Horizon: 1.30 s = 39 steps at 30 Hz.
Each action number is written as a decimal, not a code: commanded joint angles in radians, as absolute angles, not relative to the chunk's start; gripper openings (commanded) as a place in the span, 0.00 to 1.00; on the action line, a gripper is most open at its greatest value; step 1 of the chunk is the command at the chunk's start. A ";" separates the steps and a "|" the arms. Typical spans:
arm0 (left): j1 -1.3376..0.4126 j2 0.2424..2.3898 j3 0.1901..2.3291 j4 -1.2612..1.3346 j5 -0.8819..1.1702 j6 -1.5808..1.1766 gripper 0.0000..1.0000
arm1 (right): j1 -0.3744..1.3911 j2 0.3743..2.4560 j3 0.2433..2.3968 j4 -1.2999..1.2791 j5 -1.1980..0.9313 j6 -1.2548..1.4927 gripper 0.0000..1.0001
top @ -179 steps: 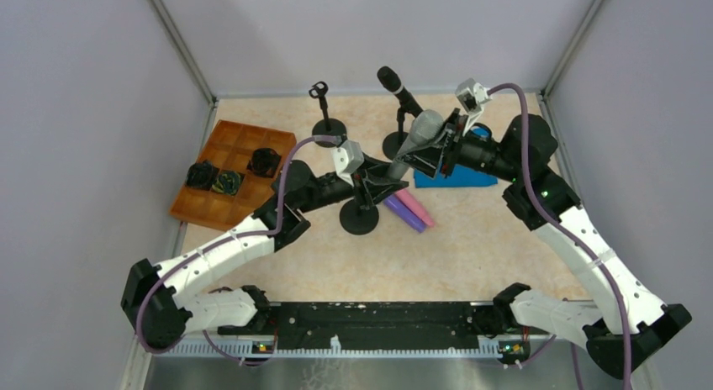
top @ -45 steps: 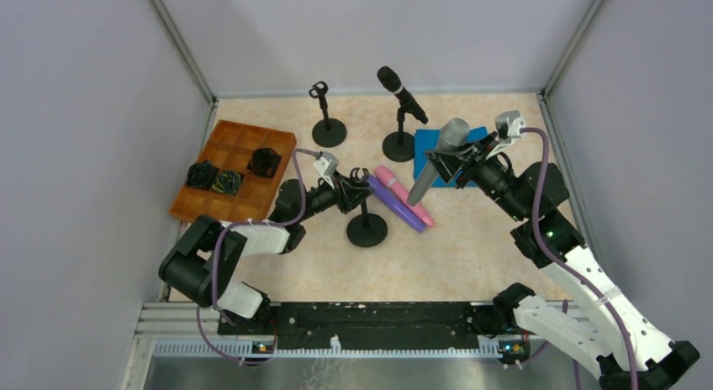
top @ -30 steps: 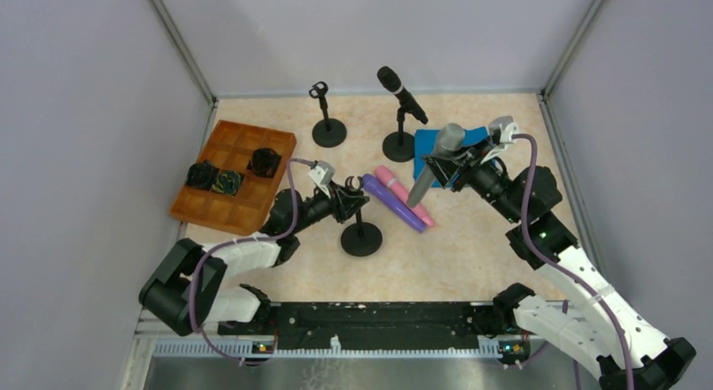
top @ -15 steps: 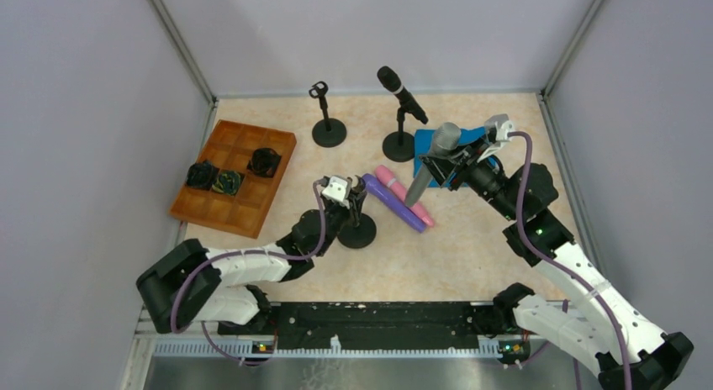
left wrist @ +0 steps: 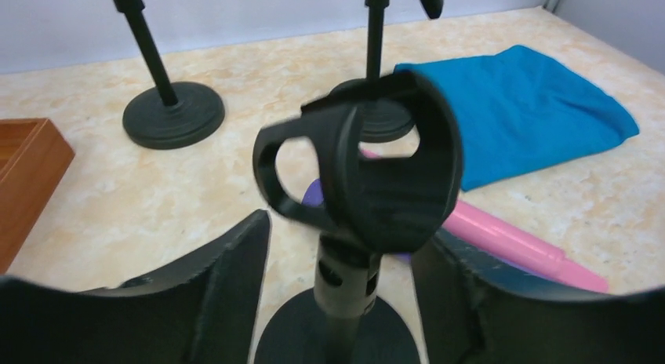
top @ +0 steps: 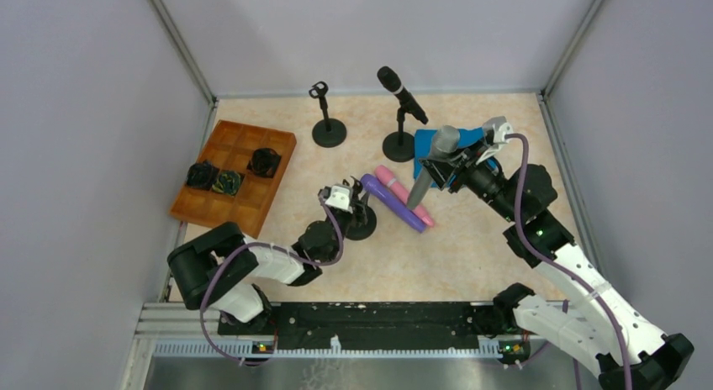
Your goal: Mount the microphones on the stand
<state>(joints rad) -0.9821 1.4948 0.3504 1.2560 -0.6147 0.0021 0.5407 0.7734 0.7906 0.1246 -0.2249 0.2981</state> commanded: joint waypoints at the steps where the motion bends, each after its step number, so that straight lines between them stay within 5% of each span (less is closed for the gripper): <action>1: -0.985 1.462 0.284 1.352 -0.639 -0.059 0.75 | 0.535 0.761 0.797 0.154 -0.223 0.287 0.00; 6: -0.978 1.369 0.233 1.287 -0.552 -0.094 0.89 | 0.535 0.770 0.802 0.160 -0.238 0.301 0.00; 20: -0.657 1.326 0.141 1.435 0.176 -0.213 0.84 | 0.535 0.771 0.802 0.152 -0.255 0.316 0.00; 39: -0.572 1.500 0.294 1.497 0.474 -0.296 0.53 | 0.535 0.770 0.813 0.136 -0.259 0.323 0.00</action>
<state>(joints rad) -0.5762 1.4727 0.2626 1.3960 0.3973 -0.2623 0.5407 0.7757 0.7902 0.1028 -0.2527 0.3180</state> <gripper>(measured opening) 0.557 0.379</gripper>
